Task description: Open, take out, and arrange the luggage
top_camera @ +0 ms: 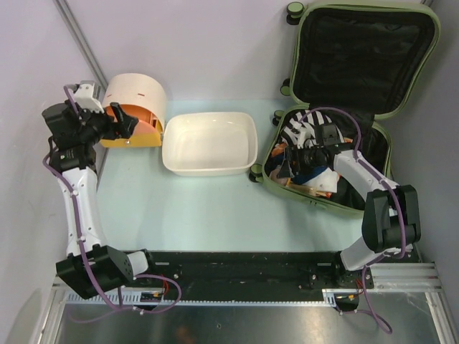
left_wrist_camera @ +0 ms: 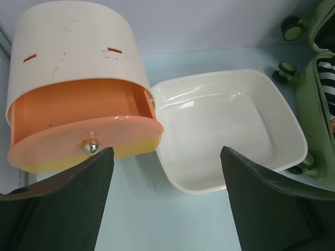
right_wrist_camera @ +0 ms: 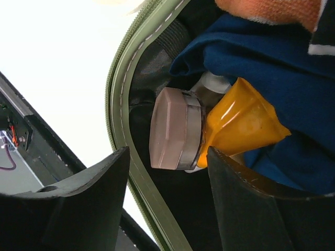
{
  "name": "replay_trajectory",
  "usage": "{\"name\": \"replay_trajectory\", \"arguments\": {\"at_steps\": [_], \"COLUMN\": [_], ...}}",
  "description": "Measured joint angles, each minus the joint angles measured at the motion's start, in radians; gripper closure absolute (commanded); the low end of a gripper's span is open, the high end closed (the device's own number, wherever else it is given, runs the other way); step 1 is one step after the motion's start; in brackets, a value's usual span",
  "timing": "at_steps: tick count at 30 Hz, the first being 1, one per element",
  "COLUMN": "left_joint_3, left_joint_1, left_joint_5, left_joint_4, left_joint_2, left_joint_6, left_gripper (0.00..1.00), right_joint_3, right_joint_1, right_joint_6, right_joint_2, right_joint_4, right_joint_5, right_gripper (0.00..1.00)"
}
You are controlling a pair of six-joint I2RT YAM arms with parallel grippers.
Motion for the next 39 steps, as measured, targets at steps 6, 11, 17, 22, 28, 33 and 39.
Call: {"name": "replay_trajectory", "arguments": {"at_steps": [6,11,17,22,28,33,39], "left_joint_3": [0.0,-0.011,-0.023,-0.037,-0.058,-0.082,-0.084], "left_joint_1": [-0.008,-0.033,-0.193,-0.426,-0.718,-0.883,-0.937], "left_joint_5": [0.0,-0.002,-0.003,0.004,0.023,0.031,0.051], "left_joint_4": [0.0,0.0,-0.001,0.0,0.0,-0.003,-0.002], "left_joint_2": [0.0,-0.004,-0.037,-0.072,-0.047,-0.005,0.053], "left_joint_6": [-0.003,0.003,0.102,0.268,0.558,0.754,0.839], "left_gripper": [0.13,0.0,0.0,0.0,0.0,0.0,0.0], "right_joint_3": [0.0,0.0,0.01,0.04,0.08,0.085,0.085], "right_joint_1": [0.023,0.027,-0.023,-0.089,-0.029,0.062,0.123], "right_joint_6": [0.006,0.018,0.069,0.196,0.366,0.428,0.457], "right_joint_2": [0.03,0.042,0.037,-0.018,-0.079,-0.079,-0.079], "right_joint_4": [0.002,0.011,0.014,0.106,0.31,0.396,0.458], "right_joint_5": [-0.006,-0.008,-0.051,-0.137,-0.27,-0.365,-0.447], "right_gripper": [0.52,0.82,1.0,1.0,1.0,1.0,1.0]}}
